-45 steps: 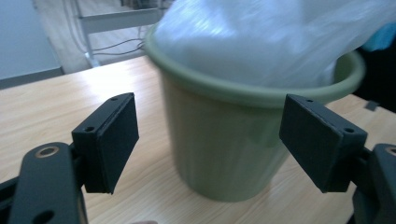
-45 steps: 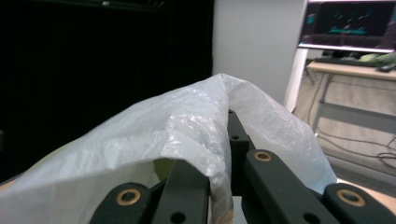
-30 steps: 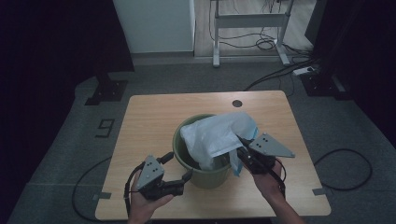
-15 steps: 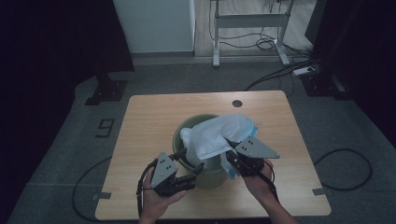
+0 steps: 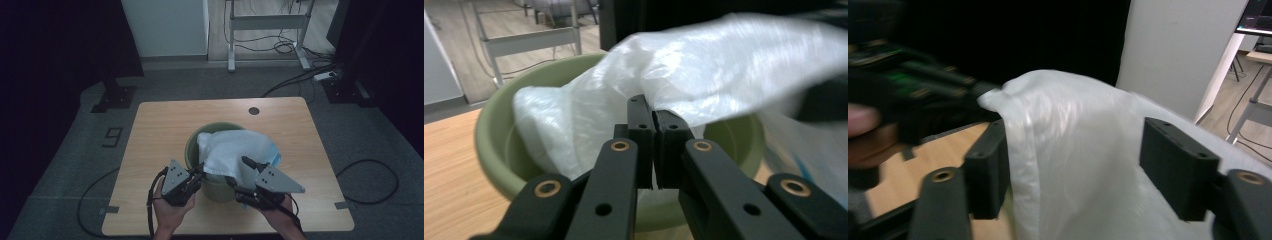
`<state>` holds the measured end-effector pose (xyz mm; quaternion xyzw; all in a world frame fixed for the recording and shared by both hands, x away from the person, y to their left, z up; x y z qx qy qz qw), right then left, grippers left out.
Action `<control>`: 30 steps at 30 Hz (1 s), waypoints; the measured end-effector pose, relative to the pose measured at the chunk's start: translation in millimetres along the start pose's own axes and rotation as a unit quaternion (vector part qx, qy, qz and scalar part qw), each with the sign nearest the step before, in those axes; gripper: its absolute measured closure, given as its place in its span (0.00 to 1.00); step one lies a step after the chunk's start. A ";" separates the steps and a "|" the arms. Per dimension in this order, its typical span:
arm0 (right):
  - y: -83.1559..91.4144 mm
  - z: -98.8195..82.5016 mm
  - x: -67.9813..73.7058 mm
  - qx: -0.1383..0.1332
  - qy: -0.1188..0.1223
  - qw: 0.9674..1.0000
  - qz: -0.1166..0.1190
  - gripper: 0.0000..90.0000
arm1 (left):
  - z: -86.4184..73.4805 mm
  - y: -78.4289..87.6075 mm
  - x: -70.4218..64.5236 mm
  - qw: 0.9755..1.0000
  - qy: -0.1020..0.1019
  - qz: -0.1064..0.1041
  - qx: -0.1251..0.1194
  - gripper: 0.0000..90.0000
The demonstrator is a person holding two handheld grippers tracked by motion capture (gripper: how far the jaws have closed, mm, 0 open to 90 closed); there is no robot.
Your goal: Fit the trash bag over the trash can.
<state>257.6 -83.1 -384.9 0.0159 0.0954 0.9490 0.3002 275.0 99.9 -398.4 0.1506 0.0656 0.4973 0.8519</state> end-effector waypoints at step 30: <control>44.2 -68.1 -23.1 0.015 -0.039 0.992 -0.121 0.93 | 10.0 4.8 -4.6 1.000 -0.012 -0.016 -0.010 0.98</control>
Point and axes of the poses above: each handheld gripper's, and its own axes: y roughly backward along the jaws, z roughly out of its top, x roughly to its left, the point moved 5 cm from there along -y, roughly forward along the jaws, and after that the axes turned 12 degrees about z, right-handed, at the moved point
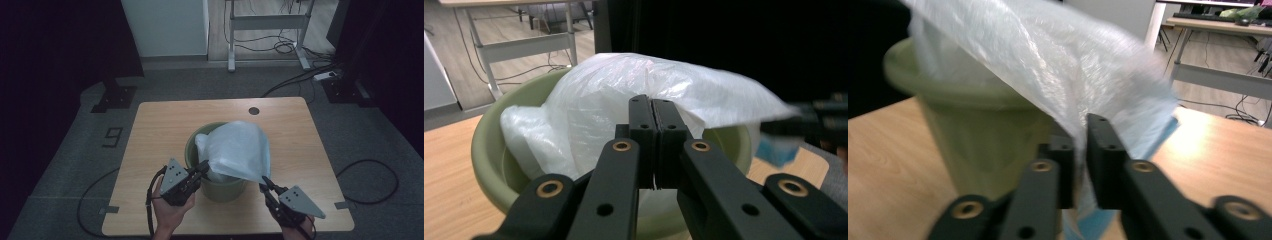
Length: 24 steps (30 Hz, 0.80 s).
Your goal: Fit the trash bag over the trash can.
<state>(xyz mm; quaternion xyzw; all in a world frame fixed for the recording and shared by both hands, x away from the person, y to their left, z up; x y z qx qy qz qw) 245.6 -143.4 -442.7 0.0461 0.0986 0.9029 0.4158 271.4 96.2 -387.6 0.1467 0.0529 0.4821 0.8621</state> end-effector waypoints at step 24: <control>-8.1 123.8 -13.5 -0.125 0.068 0.989 0.030 0.98 | 10.2 14.1 -6.2 0.999 -0.012 -0.019 -0.026 0.61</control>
Point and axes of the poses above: each handheld gripper's, and its own axes: y roughly backward along the jaws, z roughly out of its top, x roughly to its left, the point moved 5 cm from there along -y, roughly forward along the jaws, and after that the axes turned 12 degrees about z, right-handed, at the moved point
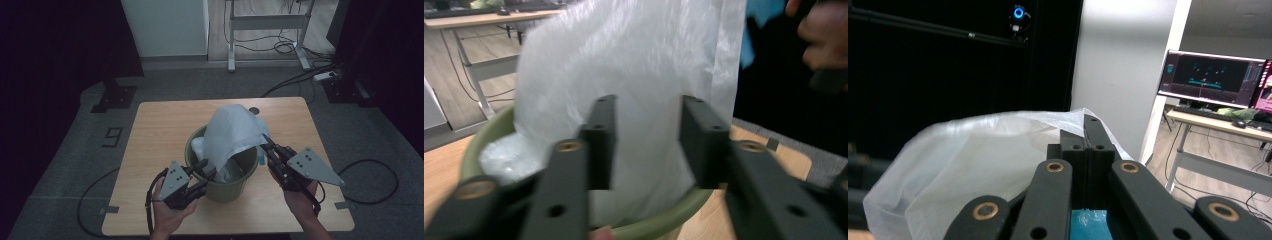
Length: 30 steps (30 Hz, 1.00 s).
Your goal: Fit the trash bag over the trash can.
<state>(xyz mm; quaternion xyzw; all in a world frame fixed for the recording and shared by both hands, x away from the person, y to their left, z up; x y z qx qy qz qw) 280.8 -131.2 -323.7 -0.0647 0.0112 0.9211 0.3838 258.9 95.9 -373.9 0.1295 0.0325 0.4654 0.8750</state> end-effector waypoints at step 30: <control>-21.8 -19.8 30.3 0.038 0.007 0.998 0.057 0.72 | 29.9 -9.8 6.6 1.000 -0.005 0.007 -0.002 0.99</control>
Point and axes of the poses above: each handheld gripper's, and its own axes: y roughly backward along the jaws, z roughly out of its top, x roughly to its left, the point moved 5 cm from there along -y, roughly forward along the jaws, and after that the axes turned 12 degrees about z, right-handed, at the moved point
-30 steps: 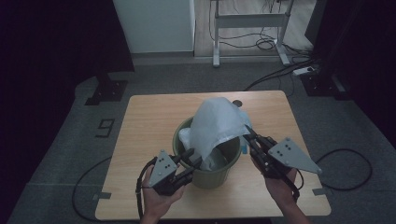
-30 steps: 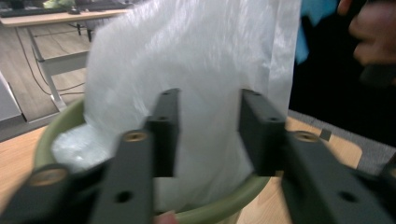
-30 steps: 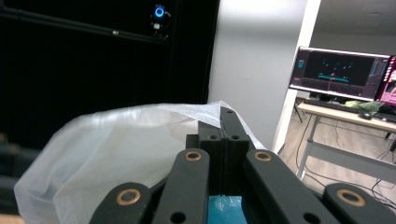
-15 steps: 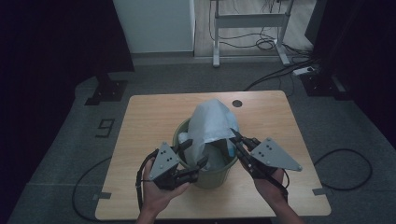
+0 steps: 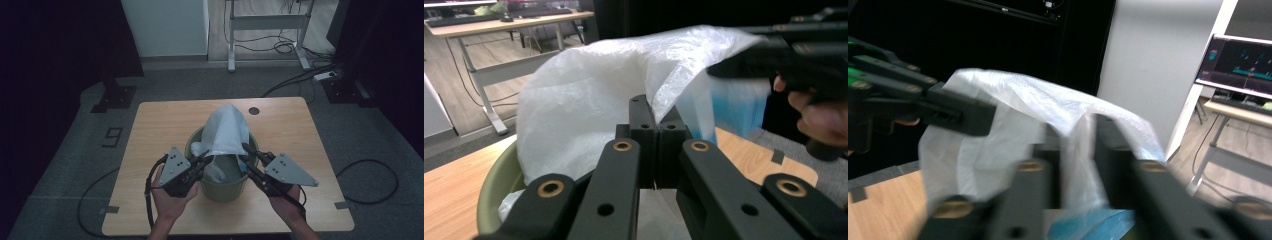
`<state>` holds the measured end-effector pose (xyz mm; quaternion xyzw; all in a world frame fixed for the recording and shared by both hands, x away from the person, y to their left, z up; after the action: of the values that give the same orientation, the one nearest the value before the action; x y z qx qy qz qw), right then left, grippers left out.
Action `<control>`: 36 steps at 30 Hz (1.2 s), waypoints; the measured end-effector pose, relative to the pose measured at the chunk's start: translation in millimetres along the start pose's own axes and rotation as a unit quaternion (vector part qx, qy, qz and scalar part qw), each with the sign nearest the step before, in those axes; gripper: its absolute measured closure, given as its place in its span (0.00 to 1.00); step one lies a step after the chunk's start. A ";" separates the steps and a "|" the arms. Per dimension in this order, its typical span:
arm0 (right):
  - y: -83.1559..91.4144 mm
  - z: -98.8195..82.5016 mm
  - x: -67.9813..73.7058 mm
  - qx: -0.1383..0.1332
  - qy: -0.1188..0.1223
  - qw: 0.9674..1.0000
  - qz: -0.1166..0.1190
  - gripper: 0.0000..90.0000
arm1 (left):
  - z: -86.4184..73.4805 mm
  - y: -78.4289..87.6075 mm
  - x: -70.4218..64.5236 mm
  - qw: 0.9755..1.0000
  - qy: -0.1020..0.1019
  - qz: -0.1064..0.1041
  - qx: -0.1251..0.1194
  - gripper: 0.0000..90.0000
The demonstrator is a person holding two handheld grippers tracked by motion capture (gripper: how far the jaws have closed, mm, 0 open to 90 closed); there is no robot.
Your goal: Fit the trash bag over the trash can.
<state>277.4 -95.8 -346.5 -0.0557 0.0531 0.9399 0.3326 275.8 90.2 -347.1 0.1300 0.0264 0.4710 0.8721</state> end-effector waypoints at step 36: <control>-20.8 -52.6 -7.9 0.044 -0.068 0.995 -0.057 0.97 | -0.9 0.6 -2.1 0.999 0.001 -0.037 -0.010 0.99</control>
<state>300.2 -91.8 -398.6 0.0204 0.0687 0.9179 0.3904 274.0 88.9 -348.0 0.1194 0.0275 0.4392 0.8900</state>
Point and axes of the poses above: each handheld gripper's, and its own axes: y roughly backward along the jaws, z roughly out of its top, x roughly to its left, the point moved 5 cm from there along -y, roughly forward along the jaws, and after that the axes turned 12 degrees about z, right-handed, at the moved point
